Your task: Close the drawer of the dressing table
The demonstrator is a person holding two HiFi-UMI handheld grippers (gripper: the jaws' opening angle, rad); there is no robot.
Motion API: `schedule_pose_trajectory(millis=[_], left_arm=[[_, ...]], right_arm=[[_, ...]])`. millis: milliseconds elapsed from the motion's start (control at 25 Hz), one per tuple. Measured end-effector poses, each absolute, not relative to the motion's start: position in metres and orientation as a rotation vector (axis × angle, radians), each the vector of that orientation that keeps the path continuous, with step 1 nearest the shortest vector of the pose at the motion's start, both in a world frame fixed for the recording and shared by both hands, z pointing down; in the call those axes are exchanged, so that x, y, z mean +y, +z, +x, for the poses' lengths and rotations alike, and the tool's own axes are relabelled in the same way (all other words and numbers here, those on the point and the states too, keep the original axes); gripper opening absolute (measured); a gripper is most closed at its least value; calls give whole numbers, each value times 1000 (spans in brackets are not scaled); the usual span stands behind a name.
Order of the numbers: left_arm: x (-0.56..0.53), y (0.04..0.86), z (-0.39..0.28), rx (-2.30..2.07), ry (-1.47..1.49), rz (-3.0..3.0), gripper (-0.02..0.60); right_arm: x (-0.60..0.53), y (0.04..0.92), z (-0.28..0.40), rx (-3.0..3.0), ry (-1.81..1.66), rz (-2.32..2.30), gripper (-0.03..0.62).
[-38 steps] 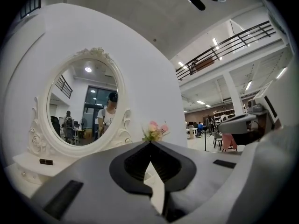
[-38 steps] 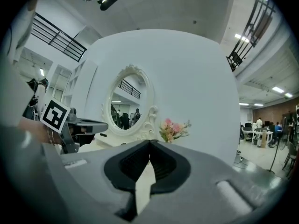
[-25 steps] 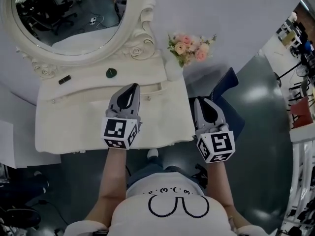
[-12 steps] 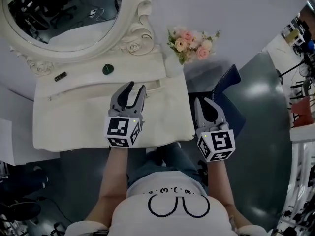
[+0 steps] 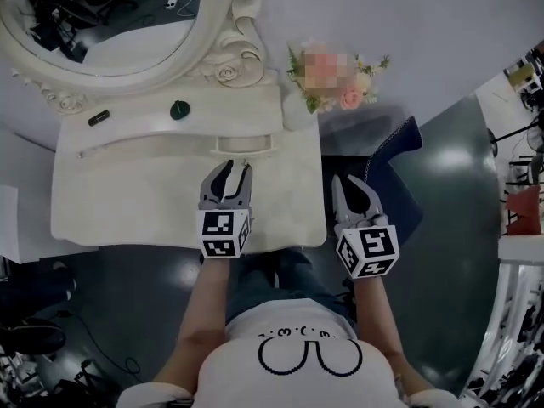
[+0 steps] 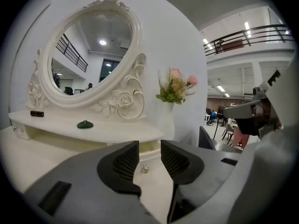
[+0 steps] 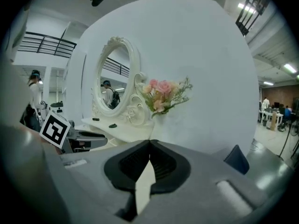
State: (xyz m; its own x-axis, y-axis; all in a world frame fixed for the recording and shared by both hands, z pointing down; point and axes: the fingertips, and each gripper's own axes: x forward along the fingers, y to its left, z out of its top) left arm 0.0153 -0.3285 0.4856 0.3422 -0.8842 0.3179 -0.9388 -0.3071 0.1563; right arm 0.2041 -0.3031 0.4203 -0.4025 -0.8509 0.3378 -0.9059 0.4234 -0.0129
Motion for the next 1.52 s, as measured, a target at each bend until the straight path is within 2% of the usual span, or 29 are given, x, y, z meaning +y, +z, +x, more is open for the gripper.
schedule_pose_trajectory(millis=[600,720,800,1520], left_arm=[[-350,578,19,-1611,525,2107,141],[-355,584,19,-1606,560,2098,141],[-355,585,20,-1603,571,2089,90],[-379,583,20,-1577,577,2075,86]], right_arm=[[-317,477,202,-2365,403,1398,0],[-321,479,200,-2366,401,1387,0],[-323,478,197,-2371,394,1376,0],[-342,474,186,-2370,357,1333,0]])
